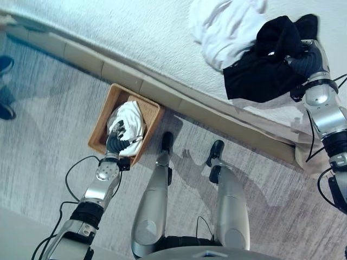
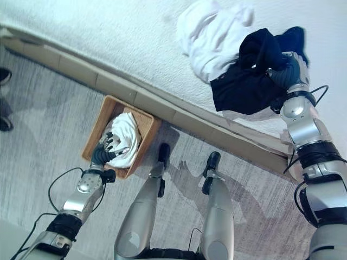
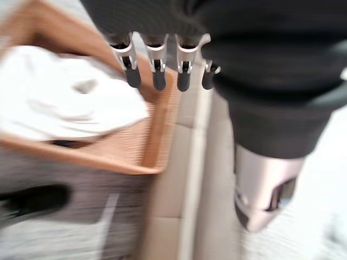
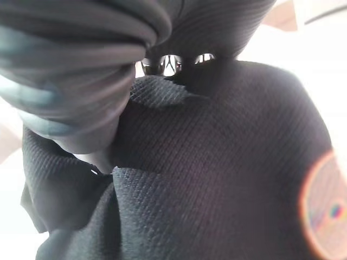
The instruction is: Pick up clothes into the bucket
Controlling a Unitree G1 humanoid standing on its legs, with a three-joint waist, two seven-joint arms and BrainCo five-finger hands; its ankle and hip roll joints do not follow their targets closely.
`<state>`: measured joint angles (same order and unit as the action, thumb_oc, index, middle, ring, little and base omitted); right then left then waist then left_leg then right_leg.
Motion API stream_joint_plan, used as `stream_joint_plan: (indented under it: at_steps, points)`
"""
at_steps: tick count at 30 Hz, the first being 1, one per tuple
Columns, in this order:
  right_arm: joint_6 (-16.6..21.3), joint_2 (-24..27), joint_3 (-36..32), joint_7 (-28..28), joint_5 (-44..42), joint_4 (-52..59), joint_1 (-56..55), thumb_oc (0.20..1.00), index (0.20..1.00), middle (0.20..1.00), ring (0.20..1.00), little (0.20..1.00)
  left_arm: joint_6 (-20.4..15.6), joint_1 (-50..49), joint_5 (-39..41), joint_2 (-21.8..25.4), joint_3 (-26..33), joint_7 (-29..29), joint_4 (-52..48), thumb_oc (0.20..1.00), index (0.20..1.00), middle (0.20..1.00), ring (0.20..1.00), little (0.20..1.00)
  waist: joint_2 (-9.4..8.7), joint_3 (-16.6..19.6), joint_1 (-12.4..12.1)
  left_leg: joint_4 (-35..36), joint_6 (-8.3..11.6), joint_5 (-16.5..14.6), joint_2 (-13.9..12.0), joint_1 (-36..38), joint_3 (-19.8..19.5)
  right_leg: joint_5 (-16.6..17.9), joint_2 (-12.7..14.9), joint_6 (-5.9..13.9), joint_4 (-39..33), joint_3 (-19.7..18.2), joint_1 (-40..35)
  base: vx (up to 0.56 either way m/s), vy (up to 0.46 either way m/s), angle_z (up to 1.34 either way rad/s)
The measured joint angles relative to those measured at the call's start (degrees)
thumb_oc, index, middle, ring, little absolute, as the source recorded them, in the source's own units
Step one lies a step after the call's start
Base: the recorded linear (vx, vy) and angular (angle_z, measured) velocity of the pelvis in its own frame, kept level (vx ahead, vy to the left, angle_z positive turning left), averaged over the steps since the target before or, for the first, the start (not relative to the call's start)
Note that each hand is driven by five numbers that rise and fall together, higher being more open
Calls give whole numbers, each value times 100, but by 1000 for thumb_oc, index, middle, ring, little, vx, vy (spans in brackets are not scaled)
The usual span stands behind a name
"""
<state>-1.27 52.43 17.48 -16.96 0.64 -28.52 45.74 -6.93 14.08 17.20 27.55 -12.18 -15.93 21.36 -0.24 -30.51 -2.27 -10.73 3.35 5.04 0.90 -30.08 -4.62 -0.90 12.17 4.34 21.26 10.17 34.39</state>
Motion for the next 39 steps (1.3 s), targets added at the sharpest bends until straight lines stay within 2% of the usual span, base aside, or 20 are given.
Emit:
stream_joint_plan:
  at_steps: [1, 7, 8, 11, 14, 16, 20, 25, 26, 27, 29, 32, 36, 39]
  points:
    - [-8, 129, -78, 16, 13, 204, -98, 200, 200, 200, 200, 200, 11, 141, -67, 64, 1, 2, -100, 1000, 1000, 1000, 1000, 1000, -15, 1, 153, 6, -13, -22, -19, 122, 136, 70, -52, 17, -134, -101, -107, -35, 50, -37]
    - [103, 322, -329, 109, 33, 1095, -316, 200, 200, 200, 200, 200, -3, 698, -86, 451, -6, 4, -574, 1000, 1000, 1000, 1000, 1000, -49, -7, 459, 18, -54, -135, -100, 551, 547, 338, -221, 117, -547, -472, -467, -20, 41, -42]
    - [110, 370, -329, 167, -28, 1279, -316, 200, 200, 200, 200, 200, 17, 936, -122, 506, -17, 16, -672, 1000, 1000, 1000, 1000, 1000, -52, -7, 605, 4, -36, -178, -108, 569, 612, 348, -243, 127, -556, -519, -471, 14, 16, -19]
    - [231, 380, -321, 322, -185, 1631, -320, 200, 200, 200, 200, 200, -11, 1521, -322, 512, -76, 16, -741, 1000, 1000, 1000, 1000, 1000, -61, -8, 637, -33, -63, -241, -164, 641, 737, 398, -304, 147, -620, -651, -506, 13, 20, -26]
    - [243, 376, -285, 552, -460, 2119, -316, 200, 200, 200, 200, 200, 16, 2052, -531, 504, -392, 29, -765, 1000, 1000, 1000, 1000, 1000, -68, -5, 736, -87, -44, -287, -194, 754, 794, 438, -360, 110, -623, -734, -607, -3, 13, -16]
    - [386, 376, -166, 676, -639, 2388, -255, 200, 200, 200, 200, 200, 19, 2336, -547, 464, -550, 67, -830, 1000, 1000, 1000, 1000, 1000, -106, 13, 811, -100, -22, -319, -232, 870, 842, 437, -396, 109, -658, -756, -721, 22, 13, -14]
    - [453, 429, 389, 1063, -1226, 2732, 229, 200, 200, 200, 200, 200, 110, 3058, -926, 457, -1161, 140, -794, 1000, 1000, 1000, 1000, 1000, -193, 50, 870, -103, 9, -361, -274, 1059, 915, 448, -435, 96, -686, -805, -882, 2, 4, -8]
    - [498, 453, 986, 1512, -2046, 3334, 842, 200, 200, 200, 200, 200, 137, 3806, -968, 323, -1755, 262, -731, 1000, 1000, 1000, 1000, 1000, -317, 95, 955, -159, -3, -421, -286, 1151, 940, 468, -456, 71, -686, -829, -983, 6, 19, -4]
    - [499, 496, 1329, 1676, -2237, 3602, 1114, 200, 200, 200, 200, 200, 131, 3868, -947, 134, -1827, 313, -726, 1000, 1000, 1000, 1000, 1000, -365, 125, 945, -212, -3, -472, -297, 1169, 997, 468, -468, 71, -691, -872, -1001, 9, 16, -14]
    - [539, 471, 1383, 1741, -2293, 3721, 1152, 200, 200, 200, 200, 200, 124, 3863, -942, 54, -1864, 350, -726, 1000, 1000, 1000, 1000, 1000, -417, 156, 933, -218, 4, -479, -308, 1170, 1031, 468, -477, 72, -703, -894, -993, 12, 17, -20]
    - [581, 455, 1557, 1938, -2466, 3865, 1197, 200, 200, 200, 200, 200, 123, 3853, -728, -76, -2177, 498, -691, 1000, 1000, 1000, 1000, 1000, -623, 282, 933, -217, 25, -499, -325, 1161, 1080, 479, -506, 58, -738, -950, -964, 8, 9, -15]
    - [575, 456, 1849, 2075, -2626, 3864, 1317, 200, 200, 200, 200, 200, 124, 3824, -455, -354, -2429, 572, -565, 1000, 1000, 1000, 1000, 1000, -747, 376, 938, -207, 32, -503, -323, 1162, 1104, 515, -503, 62, -804, -972, -972, 0, 1, -5]
    - [545, 456, 2129, 2193, -2732, 3864, 1484, 200, 200, 200, 200, 200, 126, 3827, -237, -565, -2649, 681, -337, 1000, 1000, 1000, 1000, 1000, -746, 377, 913, -187, 32, -500, -307, 1234, 1096, 535, -488, 54, -824, -967, -1053, 0, 0, 0]
    - [532, 463, 2145, 2303, -2905, 3880, 1457, 200, 200, 200, 200, 200, 16, 3405, -256, -408, -2475, 843, -164, 1000, 1000, 1000, 1000, 1000, -700, 394, 897, -171, 34, -501, -316, 1357, 1075, 531, -483, 55, -862, -946, -1201, 39, -23, 2]
